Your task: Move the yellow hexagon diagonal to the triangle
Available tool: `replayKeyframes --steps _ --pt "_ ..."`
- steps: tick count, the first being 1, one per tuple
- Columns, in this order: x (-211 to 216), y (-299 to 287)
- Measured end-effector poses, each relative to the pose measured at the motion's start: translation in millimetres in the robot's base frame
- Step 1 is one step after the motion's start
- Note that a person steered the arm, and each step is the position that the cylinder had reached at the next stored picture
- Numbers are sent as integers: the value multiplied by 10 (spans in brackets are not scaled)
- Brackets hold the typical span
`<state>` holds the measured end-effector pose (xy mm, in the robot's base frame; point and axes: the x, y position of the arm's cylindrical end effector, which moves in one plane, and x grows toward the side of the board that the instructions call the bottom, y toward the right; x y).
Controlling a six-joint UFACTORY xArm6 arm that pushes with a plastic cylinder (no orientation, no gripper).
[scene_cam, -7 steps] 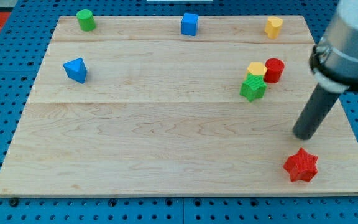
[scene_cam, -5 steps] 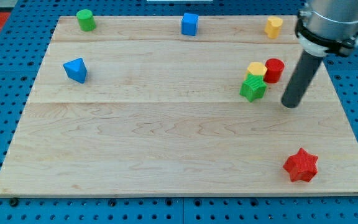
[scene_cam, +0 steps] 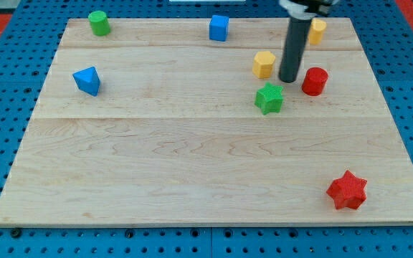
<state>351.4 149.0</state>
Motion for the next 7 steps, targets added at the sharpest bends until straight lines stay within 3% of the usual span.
replayKeyframes --steps 1,3,5,7 --pt "-332 -178" --pt "-174 -944" --pt "-381 -1229" --pt "156 -1897"
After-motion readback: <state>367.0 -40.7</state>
